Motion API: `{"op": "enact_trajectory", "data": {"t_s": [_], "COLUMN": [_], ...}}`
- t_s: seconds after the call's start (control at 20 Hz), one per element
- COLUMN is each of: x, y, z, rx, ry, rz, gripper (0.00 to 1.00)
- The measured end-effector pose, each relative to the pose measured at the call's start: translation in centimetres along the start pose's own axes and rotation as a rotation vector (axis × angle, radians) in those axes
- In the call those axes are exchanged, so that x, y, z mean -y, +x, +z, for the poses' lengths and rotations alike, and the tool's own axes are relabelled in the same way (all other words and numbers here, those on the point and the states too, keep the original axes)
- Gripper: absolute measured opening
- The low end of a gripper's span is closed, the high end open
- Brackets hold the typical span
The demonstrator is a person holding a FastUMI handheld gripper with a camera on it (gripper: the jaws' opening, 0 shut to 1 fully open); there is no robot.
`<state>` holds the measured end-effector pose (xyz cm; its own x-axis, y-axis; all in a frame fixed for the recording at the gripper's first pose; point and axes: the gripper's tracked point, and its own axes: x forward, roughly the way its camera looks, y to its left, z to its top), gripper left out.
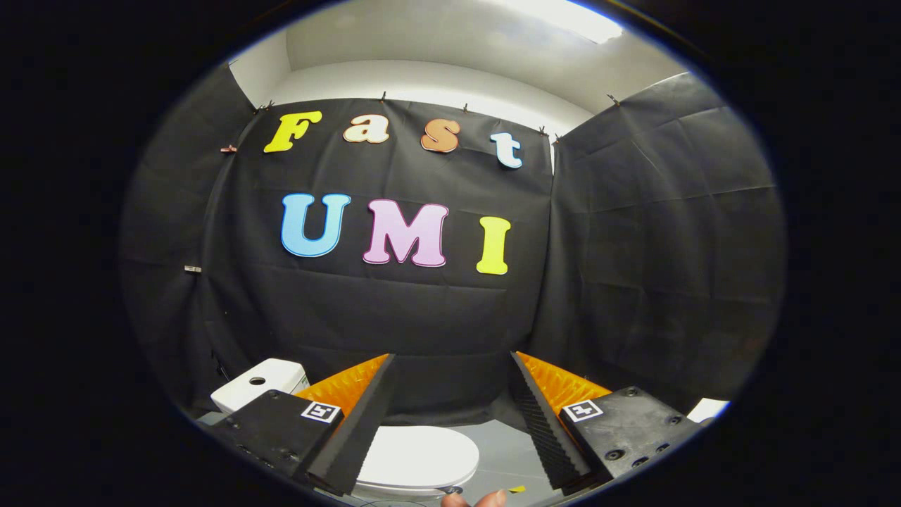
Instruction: Open the toilet lid.
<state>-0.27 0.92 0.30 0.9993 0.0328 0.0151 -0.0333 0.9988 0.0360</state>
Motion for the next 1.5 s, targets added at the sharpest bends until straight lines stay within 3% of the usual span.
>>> {"op": "enact_trajectory", "data": {"t_s": [0.4, 0.8, 1.2, 1.5], "x": [-0.3, -1.1, 1.0, 2.9], "y": [0.0, 1.0, 3.6, 5.4], "z": [-0.2, -3.7, -12.2, -23.7], "rx": [0.011, -0.038, -0.148, -0.305], "ry": [0.032, 0.140, 0.230, 0.329], "rz": [0.041, 0.111, 0.082, 0.036], "gripper": [0.99, 0.99, 1.00, 0.99]}}
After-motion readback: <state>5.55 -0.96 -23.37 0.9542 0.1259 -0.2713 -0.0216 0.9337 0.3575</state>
